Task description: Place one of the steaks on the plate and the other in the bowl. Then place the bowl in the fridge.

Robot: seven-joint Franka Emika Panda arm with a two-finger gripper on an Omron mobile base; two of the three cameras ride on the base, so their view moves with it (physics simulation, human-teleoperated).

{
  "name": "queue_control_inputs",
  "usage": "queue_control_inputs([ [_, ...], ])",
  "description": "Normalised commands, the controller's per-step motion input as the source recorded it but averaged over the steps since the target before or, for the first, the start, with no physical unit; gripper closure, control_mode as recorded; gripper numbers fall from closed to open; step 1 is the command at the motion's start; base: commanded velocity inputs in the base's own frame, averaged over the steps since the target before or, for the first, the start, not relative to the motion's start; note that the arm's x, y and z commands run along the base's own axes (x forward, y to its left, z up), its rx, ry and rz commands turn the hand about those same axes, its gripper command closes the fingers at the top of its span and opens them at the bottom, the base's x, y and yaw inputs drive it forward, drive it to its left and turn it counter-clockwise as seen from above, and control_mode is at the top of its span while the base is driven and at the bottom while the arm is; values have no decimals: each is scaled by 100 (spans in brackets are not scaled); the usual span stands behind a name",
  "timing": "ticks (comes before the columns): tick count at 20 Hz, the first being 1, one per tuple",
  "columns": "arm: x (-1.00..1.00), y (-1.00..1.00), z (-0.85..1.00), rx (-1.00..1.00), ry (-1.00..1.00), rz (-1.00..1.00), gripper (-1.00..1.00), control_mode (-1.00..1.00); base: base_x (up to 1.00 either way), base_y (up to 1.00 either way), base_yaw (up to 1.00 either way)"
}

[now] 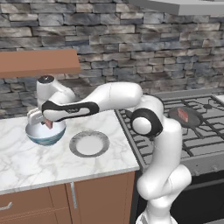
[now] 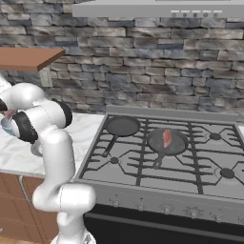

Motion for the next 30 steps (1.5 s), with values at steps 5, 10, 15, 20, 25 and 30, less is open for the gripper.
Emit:
queue_control_inputs([
  [5, 29, 0, -40, 6, 0, 0, 100, -100, 0, 0, 0],
  [10, 32, 4, -35, 3, 0, 0, 100, -100, 0, 0, 0],
  [15, 34, 12, -36, 0, 0, 0, 100, -100, 0, 0, 0],
  [20, 40, 17, -16, 0, 0, 0, 100, -100, 0, 0, 0],
  [25, 41, 21, -7, 0, 0, 0, 100, -100, 0, 0, 0],
  [30, 31, 25, -31, 0, 0, 0, 100, -100, 0, 0, 0],
])
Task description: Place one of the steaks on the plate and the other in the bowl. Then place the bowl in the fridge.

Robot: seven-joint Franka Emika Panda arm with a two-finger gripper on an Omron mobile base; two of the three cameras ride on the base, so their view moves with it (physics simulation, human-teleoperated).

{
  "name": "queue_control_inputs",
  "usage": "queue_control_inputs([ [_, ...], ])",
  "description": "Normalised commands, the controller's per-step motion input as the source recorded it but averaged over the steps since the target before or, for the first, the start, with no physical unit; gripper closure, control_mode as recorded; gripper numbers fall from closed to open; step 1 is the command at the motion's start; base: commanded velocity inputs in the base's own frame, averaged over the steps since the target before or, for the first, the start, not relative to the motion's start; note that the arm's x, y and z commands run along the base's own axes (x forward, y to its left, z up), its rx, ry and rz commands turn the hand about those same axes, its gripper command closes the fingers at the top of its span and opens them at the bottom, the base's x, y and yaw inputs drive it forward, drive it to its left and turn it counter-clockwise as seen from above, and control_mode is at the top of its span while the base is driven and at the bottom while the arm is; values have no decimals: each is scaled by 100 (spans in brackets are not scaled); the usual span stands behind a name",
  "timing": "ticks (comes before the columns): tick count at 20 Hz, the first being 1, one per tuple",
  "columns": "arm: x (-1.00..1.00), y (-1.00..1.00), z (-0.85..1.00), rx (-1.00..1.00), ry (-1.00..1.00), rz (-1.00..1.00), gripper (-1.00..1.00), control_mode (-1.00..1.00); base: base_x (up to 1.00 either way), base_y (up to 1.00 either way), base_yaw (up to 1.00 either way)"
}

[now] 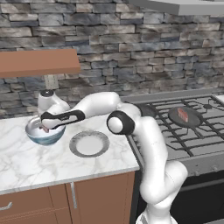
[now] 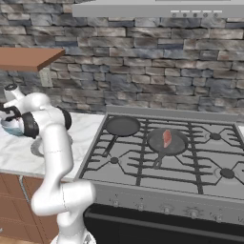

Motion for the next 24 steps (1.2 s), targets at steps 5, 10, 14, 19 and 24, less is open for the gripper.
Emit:
queue_control_inputs([
  [5, 25, 25, -40, 0, 0, 0, 100, -100, 0, 0, 0],
  [10, 4, 6, -13, 0, 0, 0, 100, -100, 0, 0, 0],
  [14, 0, 0, 0, 0, 0, 0, -100, -100, 0, 0, 0],
  [19, 0, -1, 5, 0, 0, 0, -100, -100, 0, 0, 0],
  [24, -19, -10, 38, 1, -4, 0, -100, -100, 0, 0, 0],
])
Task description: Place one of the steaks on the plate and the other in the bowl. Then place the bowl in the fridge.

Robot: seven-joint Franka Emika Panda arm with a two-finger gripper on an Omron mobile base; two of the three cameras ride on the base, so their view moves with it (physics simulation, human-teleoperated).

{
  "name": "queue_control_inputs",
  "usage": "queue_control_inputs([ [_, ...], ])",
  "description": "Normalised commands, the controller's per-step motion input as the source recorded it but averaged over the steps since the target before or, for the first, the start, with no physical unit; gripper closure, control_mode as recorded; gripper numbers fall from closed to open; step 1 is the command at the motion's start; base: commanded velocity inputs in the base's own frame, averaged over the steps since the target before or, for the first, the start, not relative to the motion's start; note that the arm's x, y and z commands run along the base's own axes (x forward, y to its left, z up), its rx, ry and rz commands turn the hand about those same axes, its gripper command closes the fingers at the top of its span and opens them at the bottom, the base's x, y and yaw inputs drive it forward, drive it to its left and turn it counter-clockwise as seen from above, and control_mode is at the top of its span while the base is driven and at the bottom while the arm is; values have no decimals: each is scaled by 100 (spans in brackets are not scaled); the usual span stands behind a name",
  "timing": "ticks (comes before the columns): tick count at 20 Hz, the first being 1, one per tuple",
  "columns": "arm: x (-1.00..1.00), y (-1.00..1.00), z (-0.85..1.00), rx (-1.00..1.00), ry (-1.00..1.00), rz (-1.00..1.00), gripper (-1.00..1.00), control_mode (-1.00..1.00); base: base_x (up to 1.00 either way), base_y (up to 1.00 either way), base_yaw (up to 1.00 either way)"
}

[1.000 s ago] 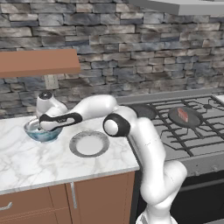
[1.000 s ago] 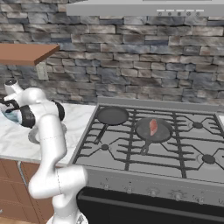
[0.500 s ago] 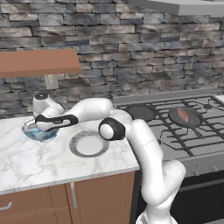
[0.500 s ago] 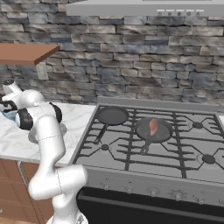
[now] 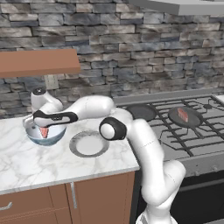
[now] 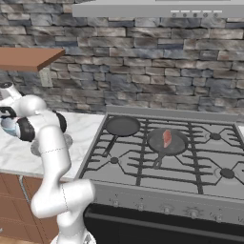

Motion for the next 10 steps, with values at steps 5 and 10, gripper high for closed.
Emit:
queue_control_inputs([
  [5, -30, -17, 30, 1, -8, 0, -100, -100, 0, 0, 0],
  [10, -88, -56, 30, 6, -15, -1, -100, -100, 0, 0, 0],
])
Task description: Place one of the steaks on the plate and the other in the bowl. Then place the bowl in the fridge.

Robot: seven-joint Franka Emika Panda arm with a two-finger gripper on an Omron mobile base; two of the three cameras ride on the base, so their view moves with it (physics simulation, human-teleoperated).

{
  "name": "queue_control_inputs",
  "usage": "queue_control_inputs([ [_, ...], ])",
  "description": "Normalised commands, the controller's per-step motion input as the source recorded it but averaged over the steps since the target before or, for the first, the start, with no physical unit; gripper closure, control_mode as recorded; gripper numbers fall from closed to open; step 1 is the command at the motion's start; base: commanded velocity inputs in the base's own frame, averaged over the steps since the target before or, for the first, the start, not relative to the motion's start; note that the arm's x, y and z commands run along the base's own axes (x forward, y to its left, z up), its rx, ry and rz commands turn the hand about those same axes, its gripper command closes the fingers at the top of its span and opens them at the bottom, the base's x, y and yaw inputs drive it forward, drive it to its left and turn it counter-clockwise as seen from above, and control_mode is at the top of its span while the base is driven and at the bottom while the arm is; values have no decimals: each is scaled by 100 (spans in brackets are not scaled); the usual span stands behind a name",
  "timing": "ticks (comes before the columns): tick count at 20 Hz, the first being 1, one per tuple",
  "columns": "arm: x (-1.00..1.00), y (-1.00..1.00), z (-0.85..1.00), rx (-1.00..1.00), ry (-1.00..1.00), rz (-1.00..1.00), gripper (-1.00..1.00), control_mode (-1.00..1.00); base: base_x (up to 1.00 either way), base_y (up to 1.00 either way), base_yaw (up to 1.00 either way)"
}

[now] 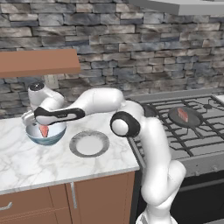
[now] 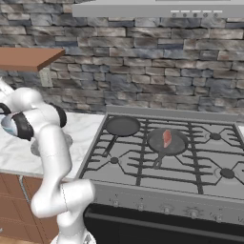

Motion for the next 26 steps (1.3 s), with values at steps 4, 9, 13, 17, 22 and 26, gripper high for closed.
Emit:
queue_control_inputs([
  [4, -93, -91, 64, 10, -4, -7, -100, -100, 0, 0, 0],
  [9, -78, -100, 79, 19, 4, -16, -100, -100, 0, 0, 0],
  [13, -76, -100, 54, 17, 16, -18, -100, -100, 0, 0, 0],
  [17, -50, -100, 21, 9, 20, -13, -100, -100, 0, 0, 0],
  [22, 0, -100, 34, -3, 15, -1, -100, -100, 0, 0, 0],
  [26, 0, -100, 22, -8, 6, 0, -100, -100, 0, 0, 0],
])
